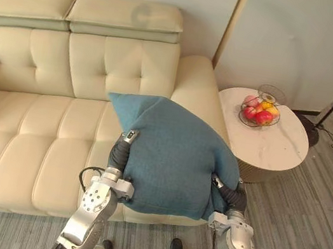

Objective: Pick up cushions and gather them together orderly.

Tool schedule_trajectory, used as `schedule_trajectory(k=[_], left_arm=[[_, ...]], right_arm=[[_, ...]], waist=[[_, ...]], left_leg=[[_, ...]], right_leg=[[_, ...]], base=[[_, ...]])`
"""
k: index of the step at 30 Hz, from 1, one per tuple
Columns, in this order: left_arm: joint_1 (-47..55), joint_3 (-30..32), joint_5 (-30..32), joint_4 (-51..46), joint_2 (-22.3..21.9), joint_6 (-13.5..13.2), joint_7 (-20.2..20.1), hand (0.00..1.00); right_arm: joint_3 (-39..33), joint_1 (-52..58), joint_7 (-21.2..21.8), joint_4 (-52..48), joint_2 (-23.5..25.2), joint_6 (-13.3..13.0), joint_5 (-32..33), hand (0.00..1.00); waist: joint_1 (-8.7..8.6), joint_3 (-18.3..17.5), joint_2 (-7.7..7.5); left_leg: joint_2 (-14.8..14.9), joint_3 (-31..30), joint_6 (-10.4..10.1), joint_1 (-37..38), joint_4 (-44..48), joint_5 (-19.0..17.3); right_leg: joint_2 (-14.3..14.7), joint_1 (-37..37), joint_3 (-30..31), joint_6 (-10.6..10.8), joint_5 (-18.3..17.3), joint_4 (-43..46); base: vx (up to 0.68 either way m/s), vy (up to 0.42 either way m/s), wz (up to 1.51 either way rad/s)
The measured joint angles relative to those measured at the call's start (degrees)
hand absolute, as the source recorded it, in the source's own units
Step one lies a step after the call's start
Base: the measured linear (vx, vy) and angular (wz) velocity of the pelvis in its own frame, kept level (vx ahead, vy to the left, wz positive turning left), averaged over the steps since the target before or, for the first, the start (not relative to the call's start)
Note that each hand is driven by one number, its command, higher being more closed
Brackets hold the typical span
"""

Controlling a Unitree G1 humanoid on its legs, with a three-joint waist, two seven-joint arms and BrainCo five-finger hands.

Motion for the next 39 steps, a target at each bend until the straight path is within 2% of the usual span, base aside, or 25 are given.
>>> schedule_trajectory(k=[2, 3, 4, 5, 7, 8, 10, 12, 13, 15, 16, 18, 21, 22, 24, 25, 27, 29, 30, 31, 32, 33, 35, 38, 39], left_arm=[[-0.1, 0.0, 0.0, 0.0, 0.5, 0.0, 0.0, 1.00], [-0.1, 0.0, 0.0, 0.0, 0.7, 0.0, 0.0, 1.00], [-0.1, 0.0, 0.0, 0.0, 0.9, 0.0, 0.0, 1.00], [-0.1, 0.4, 0.0, 0.0, 1.2, 0.0, 0.0, 1.00], [-0.1, 2.3, 0.0, 0.7, 1.5, 0.0, 0.1, 1.00], [-0.1, 2.9, 0.1, 1.4, 1.6, 0.0, 0.4, 1.00], [0.0, 3.6, 0.1, 2.3, 2.0, 0.1, 0.5, 1.00], [0.0, 3.8, 0.0, 2.2, 2.3, 0.1, 0.4, 1.00], [0.0, 3.8, 0.0, 2.3, 2.1, 0.1, 0.4, 1.00], [-0.1, 3.1, 0.0, 2.5, 1.6, 0.2, 0.2, 1.00], [-0.2, 3.1, 0.0, 2.4, 1.3, 0.2, 0.2, 1.00], [-0.1, 3.2, 0.0, 2.4, 1.0, 0.2, 0.2, 1.00], [0.7, 3.5, -0.1, 0.4, 0.7, 0.1, -0.1, 1.00], [1.8, 4.2, -0.2, -2.2, 0.2, 0.1, -0.8, 1.00], [3.6, 4.2, -0.2, -5.4, -0.1, -0.8, -1.6, 1.00], [3.8, 4.3, -0.2, -5.3, -0.4, -1.3, -1.9, 1.00], [3.8, 4.5, -0.2, -4.8, -0.7, -1.4, -2.1, 1.00], [3.9, 4.7, -0.3, -3.9, -1.3, -1.4, -2.3, 1.00], [4.0, 4.8, -0.3, -2.6, -1.9, -1.4, -2.2, 1.00], [4.1, 4.7, -0.3, -2.1, -2.4, -1.3, -2.2, 1.00], [4.0, 4.5, -0.3, -0.6, -2.9, -1.1, -2.1, 1.00], [4.0, 4.5, -0.4, 1.0, -2.1, -0.7, -1.5, 1.00], [4.0, 4.4, -0.5, 2.7, -1.3, -0.3, -0.9, 1.00], [3.9, 3.5, -0.5, 3.4, -1.1, -0.1, -0.7, 1.00], [3.3, 2.2, -0.5, 3.4, -0.7, -0.1, -0.7, 1.00]], right_arm=[[0.2, 0.0, -0.1, 0.0, 0.0, 0.0, 0.0, 1.00], [0.3, 0.0, -0.1, 0.0, 0.0, 0.0, 0.0, 1.00], [0.3, -0.2, -0.1, 0.1, 0.1, 0.0, -0.1, 1.00], [0.6, -1.0, -0.1, 1.0, 0.0, 0.0, -0.5, 1.00], [2.1, -4.0, 0.3, 5.5, 0.2, 0.1, -0.7, 1.00], [2.7, -4.5, 0.3, 6.8, 0.3, 0.1, -0.8, 1.00], [2.9, -4.3, 0.5, 7.0, 0.6, 0.3, -0.8, 1.00], [2.8, -4.3, 0.9, 6.9, 1.0, 0.2, -0.6, 1.00], [2.8, -4.4, 1.0, 6.8, 0.8, 0.2, -0.5, 1.00], [2.8, -4.4, 1.0, 6.6, -0.7, 0.2, 0.0, 1.00], [2.8, -4.1, 1.0, 5.9, -0.6, 0.2, 0.1, 1.00], [2.8, -2.5, 0.9, 3.4, -0.6, 0.2, 0.1, 1.00], [3.0, -0.3, 0.8, -1.3, -0.7, 0.3, 0.1, 1.00], [3.0, 0.4, 0.7, -4.2, -0.8, 0.3, 0.1, 1.00], [3.1, 0.6, 0.7, -7.3, -0.6, 0.2, 0.1, 1.00], [3.0, 0.5, 0.7, -7.3, -0.6, -0.3, 0.1, 1.00], [3.0, -0.1, 0.7, -6.7, -0.7, -0.6, 0.1, 1.00], [2.9, -0.7, 0.7, -5.7, -1.0, -0.6, 0.1, 1.00], [2.9, -2.0, 0.7, -3.2, -1.9, -0.7, 0.1, 1.00], [3.0, -2.3, 0.7, -2.3, -2.5, -0.7, 0.1, 1.00], [2.9, -2.9, 0.7, 0.0, -3.3, -0.6, 0.1, 1.00], [2.9, -2.7, 0.8, 2.4, -2.1, -0.4, 0.0, 1.00], [2.6, -0.6, 0.8, 2.4, -0.5, -0.3, -0.1, 1.00], [2.1, 1.1, 0.8, 2.4, 0.0, -0.3, -0.1, 1.00], [1.0, 1.1, 0.8, 2.4, 0.0, -0.3, -0.1, 1.00]], waist=[[0.73, -0.1, 0.42], [1.47, -0.2, 0.34], [1.67, -0.2, 0.30], [1.74, -0.1, 0.48], [1.80, 0.0, 0.43], [1.77, 0.2, 0.46], [1.22, 0.5, 0.82], [1.12, 0.7, 0.76], [0.94, 1.0, 1.07], [0.60, 1.4, 2.67], [1.52, 1.4, 2.54], [1.54, 1.4, 2.55], [2.82, 1.6, 2.34], [3.16, 1.9, 1.78], [4.09, 1.9, 1.73], [3.96, 1.6, 1.40], [3.77, 1.0, 0.75], [3.25, 0.9, 0.85], [2.98, 0.1, 2.07], [2.74, -0.6, 3.59], [2.14, -0.9, 4.48], [0.91, -0.3, 2.26], [0.24, 0.2, 0.53], [-0.71, 0.4, 0.90], [-0.69, 0.5, 1.17]], left_leg=[[-0.3, 1.0, 1.3, -1.7, 4.4, -3.4], [-0.8, 1.9, 2.5, -2.3, 5.7, -4.4], [-1.4, 3.0, 3.4, -2.3, 5.9, -5.0], [-1.9, 4.8, 4.3, -2.2, 5.6, -5.5], [-2.0, 8.2, 6.2, -1.1, 5.3, -5.6], [-2.1, 9.0, 6.8, -0.1, 5.2, -5.9], [-2.1, 8.9, 8.0, 1.4, 4.2, -6.1], [-2.1, 8.9, 8.5, 3.0, 1.0, -4.9], [-2.1, 8.6, 8.4, 3.9, -0.4, -4.4], [-2.0, 6.2, 7.6, 5.9, -2.5, -3.3], [-2.2, 5.2, 6.2, 6.9, -2.8, -2.4], [-2.6, 4.4, 5.1, 7.4, -1.2, -1.7], [-2.1, 6.6, 4.4, 6.2, 6.4, -1.6], [-0.3, 9.1, 2.6, 2.7, 15.0, -1.0], [5.9, 14.5, 2.8, -0.2, 23.5, -4.8], [9.8, 16.5, 2.9, -0.3, 23.5, -6.2], [13.0, 17.5, 3.1, 0.1, 17.8, -6.5], [13.1, 16.6, 2.1, 1.9, 8.8, -5.6], [12.8, 14.7, 2.0, 4.2, -2.9, -0.8], [13.3, 13.5, 2.7, 5.0, -6.6, 4.0], [13.0, 12.3, -5.2, 5.6, -8.9, 6.8], [10.1, 12.4, -3.9, 5.6, -8.8, 6.4], [7.5, 11.9, -2.2, 5.5, -7.2, 5.4], [5.6, 9.9, -1.2, 5.7, -6.6, 4.6], [4.9, 8.7, -1.2, 5.7, -6.9, 4.5]], right_leg=[[-0.9, -1.6, 0.8, 0.7, -1.3, 3.4], [-1.8, -3.6, 2.1, 0.0, -2.8, 6.5], [-2.2, -5.2, 3.1, -2.1, -3.9, 8.6], [-2.9, -8.3, 3.9, -7.3, -4.5, 13.2], [-4.0, -13.2, 0.9, -10.8, -2.9, 20.4], [-3.9, -13.9, -0.2, -10.4, -3.7, 22.9], [-0.2, -13.6, 0.0, -8.1, -8.9, 26.1], [7.3, -12.7, 0.2, -6.2, -12.7, 24.0], [10.2, -11.7, 0.7, -7.4, -12.2, 21.9], [12.1, -6.7, -0.1, -9.3, -8.7, 15.6], [11.7, -5.3, -0.4, -9.2, -8.8, 14.9], [10.8, -3.5, -2.0, -9.3, -9.5, 14.9], [9.5, -0.6, -2.7, -9.0, -11.1, 14.9], [8.9, 0.7, -2.7, -9.1, -11.2, 14.0], [8.9, 1.6, -2.2, -9.0, -11.2, 12.7], [8.3, 2.3, -2.1, -8.8, -11.1, 11.7], [6.5, 1.7, -0.2, -7.1, -10.0, 10.2], [5.1, 0.9, 1.4, -5.4, -8.9, 9.2], [4.7, -0.6, 3.2, -3.2, -7.5, 8.1], [5.1, -1.0, 3.4, -2.2, -6.9, 7.2], [4.9, -0.7, 4.2, -0.5, -5.5, 4.8], [2.5, 0.4, 2.7, -0.3, -3.9, 2.8], [-0.5, 2.1, -0.2, 0.2, -3.5, 2.2], [-2.4, 4.3, -2.5, 0.7, -3.9, 2.6], [-3.0, 5.0, -3.3, 2.0, -4.8, 3.2]], base=[[-0.06, 0.176, -0.12], [-0.05, 0.246, -0.30], [-0.02, 0.253, -0.43], [-0.01, 0.260, -0.53], [0.02, 0.206, -0.80], [0.06, 0.150, -0.69], [0.07, 0.090, -0.22], [0.10, 0.014, 0.02], [0.16, -0.003, 0.27], [0.22, 0.006, 0.33], [0.18, -0.006, 0.19], [0.16, -0.038, 0.36], [0.12, 0.000, 0.22], [0.05, 0.039, 0.00], [0.04, 0.063, -0.11], [0.02, 0.055, -0.08], [0.06, 0.183, -0.21], [0.06, 0.281, -0.41], [0.06, 0.327, -0.47], [0.11, 0.482, -0.55], [0.10, 0.370, -0.18], [0.09, 0.360, -0.04], [0.05, 0.218, 0.27], [0.01, 0.093, 0.50], [-0.05, 0.017, 0.46]])
